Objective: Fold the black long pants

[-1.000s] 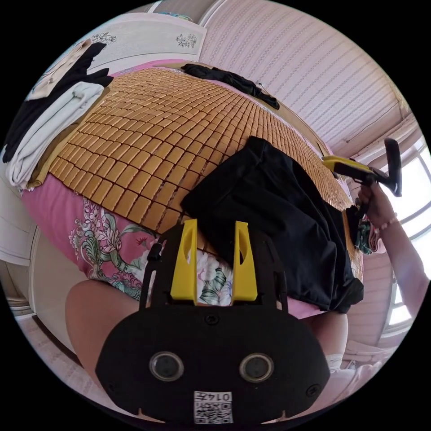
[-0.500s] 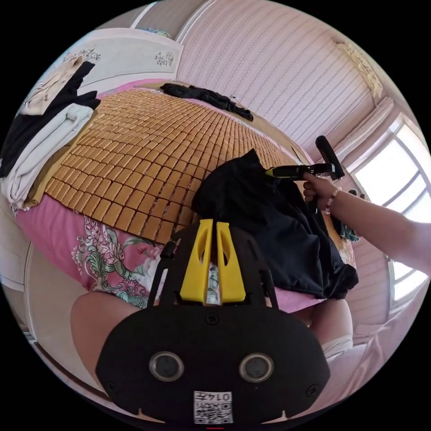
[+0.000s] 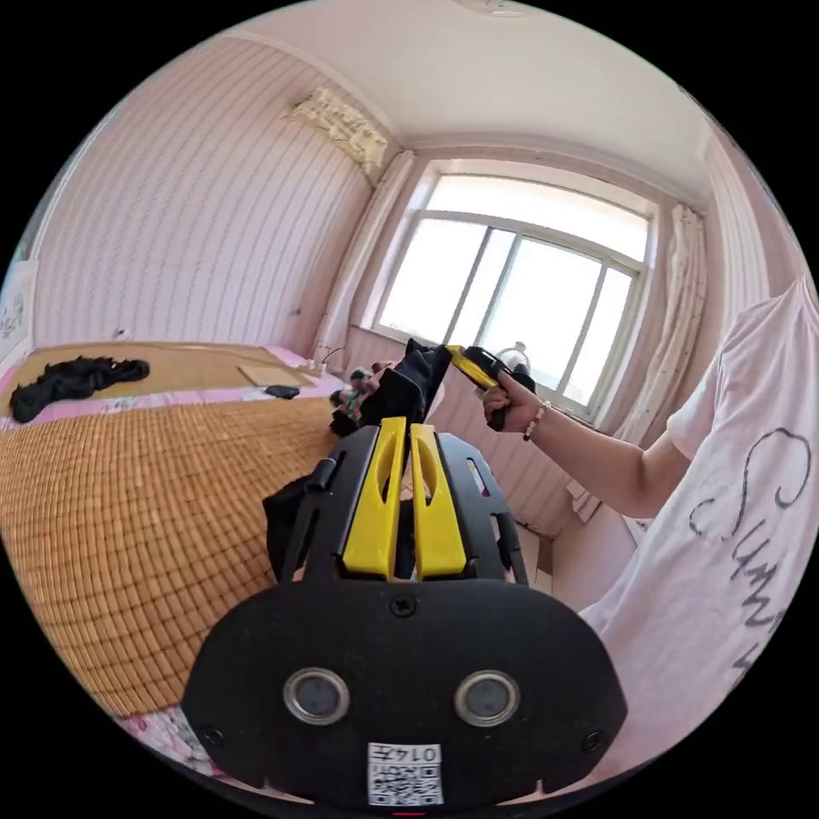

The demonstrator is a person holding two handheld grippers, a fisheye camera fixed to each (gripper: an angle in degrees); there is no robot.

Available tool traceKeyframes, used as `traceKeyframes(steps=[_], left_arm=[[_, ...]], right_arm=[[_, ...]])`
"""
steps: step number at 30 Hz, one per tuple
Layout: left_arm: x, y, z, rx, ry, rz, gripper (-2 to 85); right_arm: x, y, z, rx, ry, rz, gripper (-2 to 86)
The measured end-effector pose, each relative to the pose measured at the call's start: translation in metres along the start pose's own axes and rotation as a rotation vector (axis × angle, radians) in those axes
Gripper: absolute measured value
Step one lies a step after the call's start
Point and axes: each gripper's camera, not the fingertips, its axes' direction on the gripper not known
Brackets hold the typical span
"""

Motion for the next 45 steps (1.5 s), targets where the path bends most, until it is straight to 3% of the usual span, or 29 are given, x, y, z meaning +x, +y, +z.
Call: traceKeyframes(steps=[4, 6, 8, 12, 17, 22, 25, 33, 37, 39, 41, 45], left_arm=[[0.043, -0.104, -0.024, 0.27, 0.044, 0.132, -1.0], [0.056, -0.143, -0.057, 0.39, 0.022, 0.166, -1.0], [0.072, -0.165, -0.096, 0.478, -0.116, 0.258, -1.0], [0.054, -0.135, -0.127, 0.421, -0.359, 0.246, -1.0], [-0.025, -0.008, -0.123, 0.06, -0.824, 0.113, -1.0], [-0.116, 0.099, -0.129, -0.187, -0.782, -0.286, -1.0], [-0.14, 0.14, -0.143, -0.205, -0.745, -0.411, -1.0], [-0.166, 0.121, -0.196, 0.048, -0.753, -0.396, -1.0], [-0.182, 0.103, -0.264, 0.19, -0.89, -0.4, -0.9], [-0.195, 0.107, -0.285, 0.146, -0.99, -0.407, -0.9], [-0.223, 0.136, -0.309, 0.082, -1.111, -0.546, -0.7], [-0.261, 0.207, -0.32, -0.097, -1.17, -0.735, -0.7]], right_arm=[[-0.155, -0.119, 0.004, 0.046, -0.032, -0.455, -0.4], [-0.212, -0.152, 0.041, 0.029, -0.04, -0.589, -0.4], [-0.249, -0.166, 0.114, -0.02, 0.003, -0.709, -0.3], [-0.209, -0.129, 0.239, -0.157, -0.077, -0.633, -0.2], [-0.062, 0.023, 0.404, -0.503, -0.019, -0.313, -0.2], [0.032, 0.153, 0.447, -0.71, 0.086, -0.017, -0.3], [0.048, 0.179, 0.448, -0.743, 0.125, 0.01, -0.3], [-0.054, 0.163, 0.549, -0.778, -0.044, -0.293, -0.4], [-0.128, 0.186, 0.631, -0.796, -0.24, -0.354, -0.4], [-0.148, 0.213, 0.661, -0.848, -0.228, -0.377, -0.5], [-0.157, 0.254, 0.686, -0.977, -0.224, -0.382, -0.5], [-0.14, 0.297, 0.668, -1.059, -0.207, -0.422, -0.9]])
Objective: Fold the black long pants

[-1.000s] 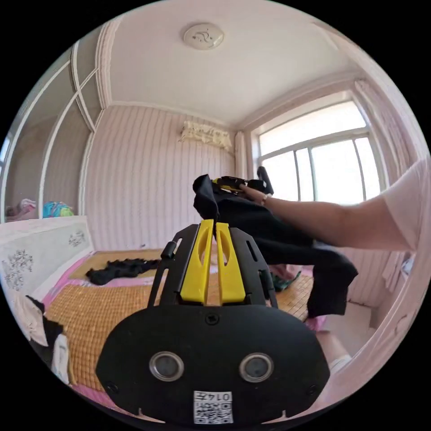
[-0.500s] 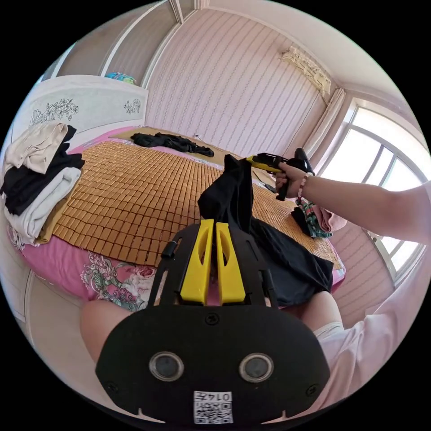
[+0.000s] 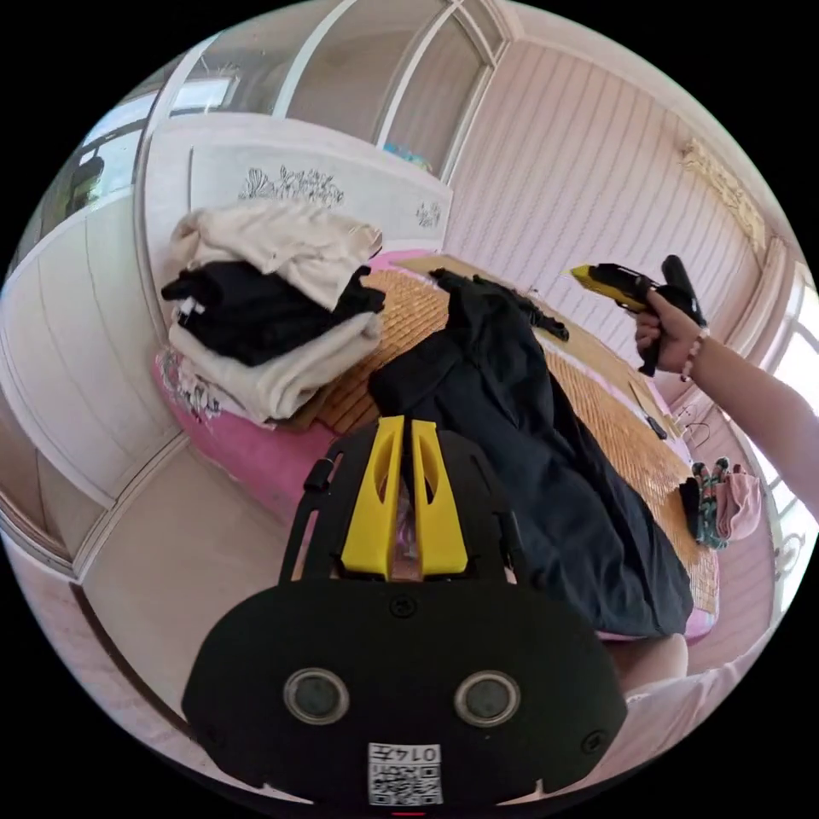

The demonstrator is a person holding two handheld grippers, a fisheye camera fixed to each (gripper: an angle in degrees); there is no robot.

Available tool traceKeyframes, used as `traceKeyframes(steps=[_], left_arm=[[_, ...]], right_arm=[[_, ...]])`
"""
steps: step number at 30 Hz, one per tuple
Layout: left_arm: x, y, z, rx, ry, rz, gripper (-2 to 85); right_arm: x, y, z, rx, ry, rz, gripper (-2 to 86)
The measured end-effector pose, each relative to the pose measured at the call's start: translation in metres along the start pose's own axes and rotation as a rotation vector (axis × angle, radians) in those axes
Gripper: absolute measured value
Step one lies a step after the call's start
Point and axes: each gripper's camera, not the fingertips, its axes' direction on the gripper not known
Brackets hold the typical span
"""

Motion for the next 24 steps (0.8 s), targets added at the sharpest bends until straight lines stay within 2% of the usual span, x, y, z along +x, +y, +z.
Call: traceKeyframes(steps=[2, 6, 11, 14, 18, 21, 24], left_arm=[[-0.015, 0.027, 0.024, -0.104, 0.004, -0.03, -0.8], [-0.013, 0.057, 0.028, -0.108, 0.036, -0.041, -0.8], [0.017, 0.082, 0.032, -0.112, 0.116, 0.022, -0.9], [0.047, 0.09, 0.035, -0.11, 0.135, 0.099, -0.7], [0.097, 0.1, 0.048, -0.118, 0.173, 0.227, 0.5], [0.151, 0.112, 0.058, -0.089, 0.279, 0.395, 4.0], [0.215, 0.122, 0.079, -0.146, 0.356, 0.568, 7.0]], right_arm=[[0.003, 0.05, -0.009, -0.03, 0.04, -0.027, -0.8], [0.008, 0.154, -0.05, -0.103, 0.147, 0.012, -0.4], [-0.011, 0.324, -0.128, -0.173, 0.456, 0.263, 1.3], [-0.035, 0.392, -0.146, -0.236, 0.643, 0.352, 3.6], [-0.048, 0.439, -0.137, -0.321, 0.736, 0.393, 7.4], [-0.048, 0.455, -0.123, -0.371, 0.766, 0.378, 8.8], [-0.043, 0.46, -0.114, -0.367, 0.767, 0.368, 9.6]])
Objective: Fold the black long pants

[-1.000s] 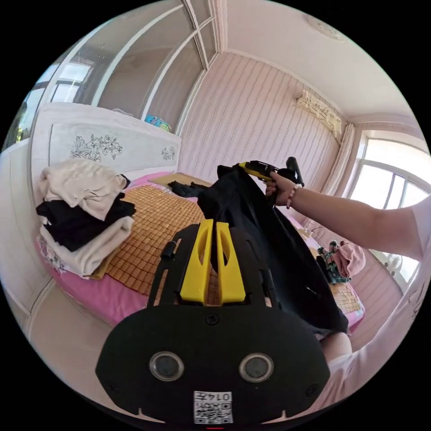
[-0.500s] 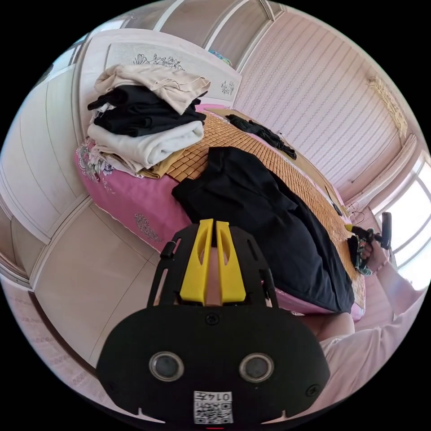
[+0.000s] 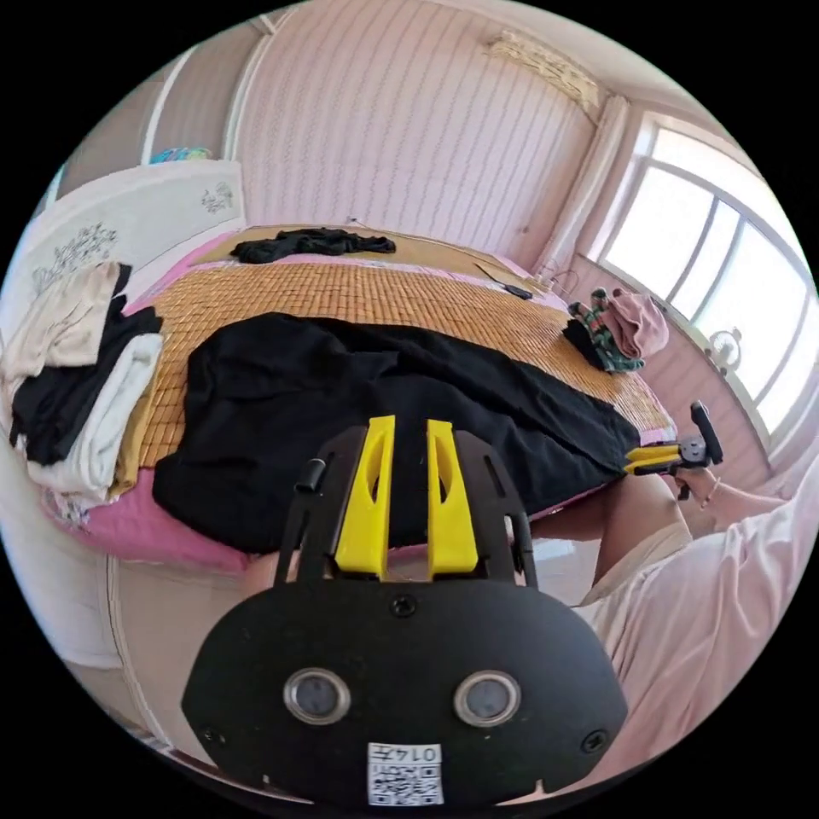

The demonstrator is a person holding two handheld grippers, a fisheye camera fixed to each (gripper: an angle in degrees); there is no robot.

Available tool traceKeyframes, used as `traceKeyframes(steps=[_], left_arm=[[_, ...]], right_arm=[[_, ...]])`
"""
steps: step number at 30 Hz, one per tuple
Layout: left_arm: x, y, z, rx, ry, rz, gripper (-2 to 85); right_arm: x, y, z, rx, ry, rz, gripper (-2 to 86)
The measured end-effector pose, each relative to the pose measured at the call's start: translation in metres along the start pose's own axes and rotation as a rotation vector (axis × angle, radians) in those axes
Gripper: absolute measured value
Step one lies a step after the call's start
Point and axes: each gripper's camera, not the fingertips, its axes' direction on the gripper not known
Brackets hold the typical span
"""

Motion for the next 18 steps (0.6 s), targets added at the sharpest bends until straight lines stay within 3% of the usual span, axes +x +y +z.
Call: traceKeyframes(steps=[8, 11, 14, 18], left_arm=[[0.202, -0.05, 0.147, -0.22, 0.012, 0.834, 10.7], [0.251, -0.055, 0.199, -0.287, -0.029, 1.005, 11.1], [0.278, -0.059, 0.254, -0.388, -0.034, 1.035, 11.1], [0.286, -0.062, 0.31, -0.489, -0.017, 0.888, 9.0]], right_arm=[[0.011, -0.027, 0.039, -0.101, -0.051, -0.099, 9.1], [0.016, -0.026, 0.058, -0.144, -0.006, -0.152, 6.9], [0.029, -0.014, 0.062, -0.116, -0.032, -0.172, 4.5], [0.053, 0.006, 0.061, -0.065, -0.124, -0.1, 1.1]])
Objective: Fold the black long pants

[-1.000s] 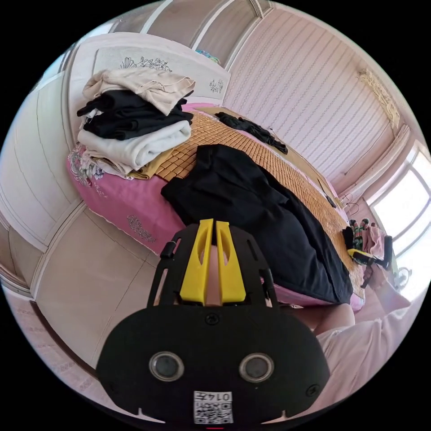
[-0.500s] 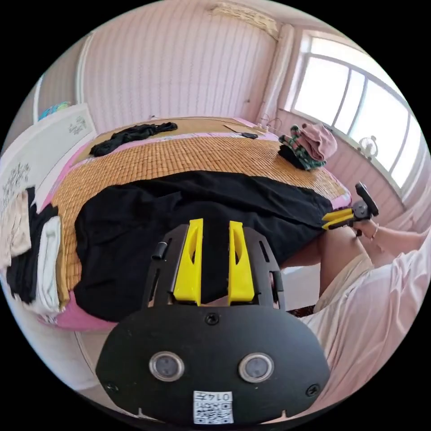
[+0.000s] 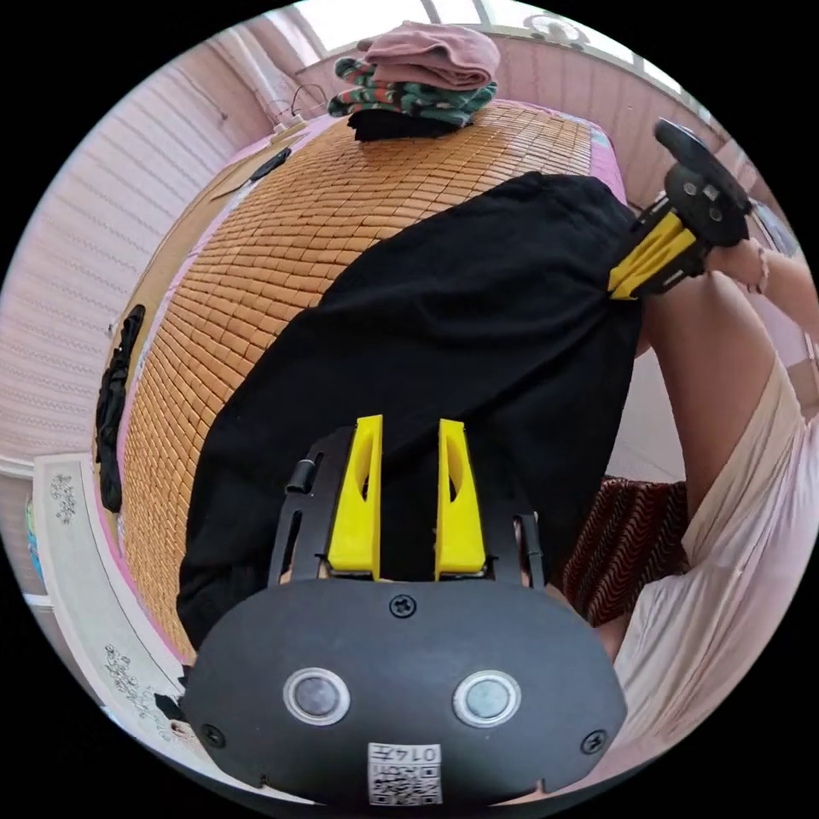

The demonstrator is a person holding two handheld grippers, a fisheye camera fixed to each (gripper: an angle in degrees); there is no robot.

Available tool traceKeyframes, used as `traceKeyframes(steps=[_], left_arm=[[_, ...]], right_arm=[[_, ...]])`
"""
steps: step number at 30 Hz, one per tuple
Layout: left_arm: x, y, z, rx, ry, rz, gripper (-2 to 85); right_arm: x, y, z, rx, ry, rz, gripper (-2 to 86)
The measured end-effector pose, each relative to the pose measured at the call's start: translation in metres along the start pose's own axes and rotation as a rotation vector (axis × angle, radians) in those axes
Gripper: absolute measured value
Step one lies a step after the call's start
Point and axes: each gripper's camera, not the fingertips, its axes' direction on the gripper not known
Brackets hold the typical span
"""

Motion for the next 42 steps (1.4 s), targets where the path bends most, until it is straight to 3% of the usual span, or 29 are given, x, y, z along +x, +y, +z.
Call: traceKeyframes(steps=[4, 10, 14, 19, 22, 25, 29, 34, 35, 37, 42], left_arm=[[0.004, -0.013, 0.04, -0.098, 0.011, -0.036, 0.9], [-0.02, -0.023, -0.003, 0.129, -0.023, -0.086, -0.8], [-0.069, -0.052, -0.045, 0.301, -0.046, -0.196, -0.7], [-0.133, -0.099, -0.055, 0.374, -0.16, -0.39, 0.6], [-0.146, -0.113, -0.045, 0.328, -0.096, -0.411, 5.4], [-0.111, -0.095, -0.039, 0.359, -0.036, -0.307, 6.3], [-0.044, -0.043, 0.014, 0.217, 0.152, -0.206, 8.2], [-0.005, 0.006, 0.084, -0.003, 0.201, -0.335, 8.5], [0.0, 0.017, 0.078, 0.092, 0.169, -0.376, 7.4], [0.005, 0.022, 0.078, 0.114, 0.216, -0.38, 0.9], [-0.007, 0.032, 0.06, 0.07, 0.195, -0.444, -0.8]], right_arm=[[0.022, 0.034, -0.033, 0.217, -0.05, 0.056, 0.2], [0.09, 0.066, -0.095, 0.46, -0.04, 0.099, -0.1], [0.156, 0.044, -0.129, 0.529, 0.05, 0.103, 0.1], [0.247, -0.009, -0.133, 0.47, 0.081, 0.224, 0.6], [0.285, -0.006, -0.12, 0.481, 0.047, 0.374, 2.8], [0.285, 0.027, -0.092, 0.487, 0.039, 0.378, 5.9], [0.272, 0.101, -0.02, 0.324, -0.028, 0.42, 7.9], [0.258, 0.176, 0.04, 0.216, -0.09, 0.537, 5.8], [0.256, 0.185, 0.048, 0.215, -0.129, 0.55, 5.1], [0.254, 0.193, 0.048, 0.247, -0.18, 0.559, 2.1], [0.228, 0.2, 0.003, 0.473, -0.156, 0.444, 1.0]])
